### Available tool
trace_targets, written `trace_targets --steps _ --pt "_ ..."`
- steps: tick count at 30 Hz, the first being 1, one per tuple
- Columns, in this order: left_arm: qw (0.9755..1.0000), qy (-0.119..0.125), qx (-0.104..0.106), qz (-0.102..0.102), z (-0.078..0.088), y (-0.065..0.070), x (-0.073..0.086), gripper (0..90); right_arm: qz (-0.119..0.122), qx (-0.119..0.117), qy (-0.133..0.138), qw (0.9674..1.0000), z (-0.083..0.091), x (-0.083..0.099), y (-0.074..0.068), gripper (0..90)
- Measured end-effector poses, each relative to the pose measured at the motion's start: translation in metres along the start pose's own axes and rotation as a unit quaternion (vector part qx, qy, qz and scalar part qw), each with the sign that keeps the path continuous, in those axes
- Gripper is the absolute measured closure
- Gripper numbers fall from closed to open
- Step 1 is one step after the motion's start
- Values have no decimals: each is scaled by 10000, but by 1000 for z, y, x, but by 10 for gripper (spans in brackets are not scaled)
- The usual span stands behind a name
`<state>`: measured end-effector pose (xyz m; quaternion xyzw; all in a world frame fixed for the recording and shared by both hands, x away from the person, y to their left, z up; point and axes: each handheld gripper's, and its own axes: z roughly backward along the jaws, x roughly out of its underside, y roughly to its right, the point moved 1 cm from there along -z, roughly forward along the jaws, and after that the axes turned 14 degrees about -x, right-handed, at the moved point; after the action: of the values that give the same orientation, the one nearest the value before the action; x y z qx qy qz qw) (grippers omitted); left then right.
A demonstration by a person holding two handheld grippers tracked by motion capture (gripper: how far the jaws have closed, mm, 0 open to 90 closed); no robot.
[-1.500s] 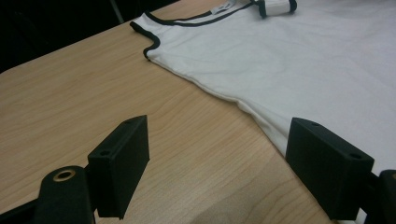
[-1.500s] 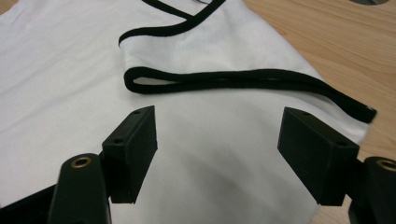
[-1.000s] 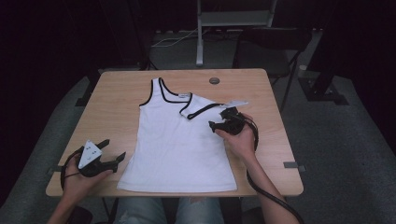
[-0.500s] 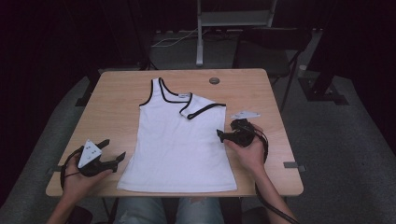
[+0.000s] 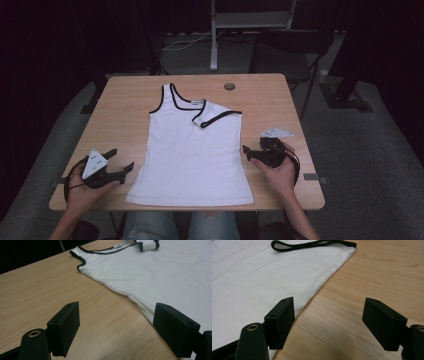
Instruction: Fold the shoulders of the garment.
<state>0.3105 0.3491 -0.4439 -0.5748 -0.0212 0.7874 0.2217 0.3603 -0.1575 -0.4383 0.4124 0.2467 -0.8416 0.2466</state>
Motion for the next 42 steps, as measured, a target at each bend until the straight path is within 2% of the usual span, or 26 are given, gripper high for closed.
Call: trace_targets --steps 4,6,7,10,16,23,29,33,42 --pt "9999 147 -18 33 -7 -7 -17 216 -13 63 144 9999 5 8 0 255" --pt "9996 258 -97 77 -13 -14 -30 216 -46 64 180 9998 6 11 0 255" --pt "9993 331 -137 88 -20 -19 -40 216 -69 55 181 9998 6 12 0 255" --pt "9992 365 -145 115 -34 -25 -56 216 -90 42 201 9997 6 17 2 254" --pt "9992 343 -49 180 -73 -27 -86 216 -100 40 240 9997 8 18 1 254" --pt "9997 98 111 195 -133 -20 -114 216 -54 50 263 9996 8 18 1 255" --pt "9994 -195 147 260 -178 -17 -126 216 -75 6 287 9996 8 18 1 254" --pt "9988 -391 83 274 -200 -18 -126 216 -67 -13 297 9995 9 18 1 254" --pt "9967 -698 -95 401 -230 -26 -122 217 -43 -22 293 9996 9 18 1 254"
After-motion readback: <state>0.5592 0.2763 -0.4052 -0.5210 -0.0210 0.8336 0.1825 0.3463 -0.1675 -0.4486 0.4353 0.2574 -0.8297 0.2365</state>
